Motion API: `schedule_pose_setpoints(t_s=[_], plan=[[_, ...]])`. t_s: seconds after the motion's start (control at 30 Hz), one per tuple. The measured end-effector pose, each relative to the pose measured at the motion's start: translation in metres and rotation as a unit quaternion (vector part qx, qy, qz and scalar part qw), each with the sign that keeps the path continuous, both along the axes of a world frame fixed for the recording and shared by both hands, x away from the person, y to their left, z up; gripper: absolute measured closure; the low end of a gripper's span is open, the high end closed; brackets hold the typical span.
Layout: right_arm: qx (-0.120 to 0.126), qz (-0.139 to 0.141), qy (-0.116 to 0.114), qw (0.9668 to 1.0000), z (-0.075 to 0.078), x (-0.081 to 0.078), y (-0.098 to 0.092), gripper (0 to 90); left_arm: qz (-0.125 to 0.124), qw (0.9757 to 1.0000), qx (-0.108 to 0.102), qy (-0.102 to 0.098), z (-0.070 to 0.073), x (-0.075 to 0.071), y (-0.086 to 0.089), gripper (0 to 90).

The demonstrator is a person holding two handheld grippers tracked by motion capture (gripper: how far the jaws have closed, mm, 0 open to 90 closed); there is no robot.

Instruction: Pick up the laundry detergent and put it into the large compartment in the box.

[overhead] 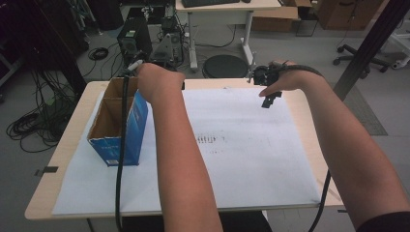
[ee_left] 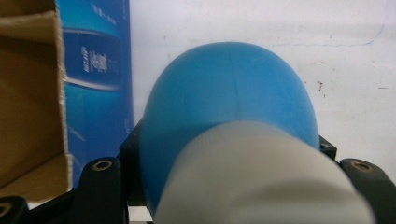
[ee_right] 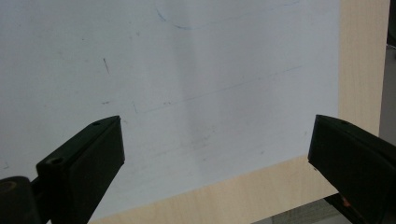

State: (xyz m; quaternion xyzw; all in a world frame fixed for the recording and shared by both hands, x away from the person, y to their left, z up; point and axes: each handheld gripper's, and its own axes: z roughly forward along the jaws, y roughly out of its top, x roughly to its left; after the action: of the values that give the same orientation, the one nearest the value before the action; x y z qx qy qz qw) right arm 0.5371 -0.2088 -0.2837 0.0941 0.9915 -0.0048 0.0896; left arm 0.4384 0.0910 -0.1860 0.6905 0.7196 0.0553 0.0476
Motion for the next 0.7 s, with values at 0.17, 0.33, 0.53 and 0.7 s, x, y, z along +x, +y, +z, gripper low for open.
schedule_pose_setpoints(t_s=[0.17, 0.33, 0.53, 0.7], plan=[[0.0, -0.001, 0.0, 1.0, 0.001, 0.0, -0.002, 3.3, -0.019, 0.9998, 0.009, -0.003, 0.021, -0.004, -0.001, 38.1], [-0.001, -0.003, 0.0, 1.0, 0.002, 0.0, -0.003, 3.2, -0.029, 0.9994, 0.017, -0.011, 0.041, -0.008, 0.001, 38.0], [-0.003, -0.003, 0.001, 1.0, 0.002, 0.0, -0.002, 3.2, -0.039, 0.9986, 0.027, -0.022, 0.063, -0.013, 0.006, 38.0], [-0.005, -0.002, 0.002, 1.0, 0.002, 0.0, -0.001, 3.2, -0.045, 0.9979, 0.04, -0.025, 0.072, -0.015, 0.009, 38.0]])
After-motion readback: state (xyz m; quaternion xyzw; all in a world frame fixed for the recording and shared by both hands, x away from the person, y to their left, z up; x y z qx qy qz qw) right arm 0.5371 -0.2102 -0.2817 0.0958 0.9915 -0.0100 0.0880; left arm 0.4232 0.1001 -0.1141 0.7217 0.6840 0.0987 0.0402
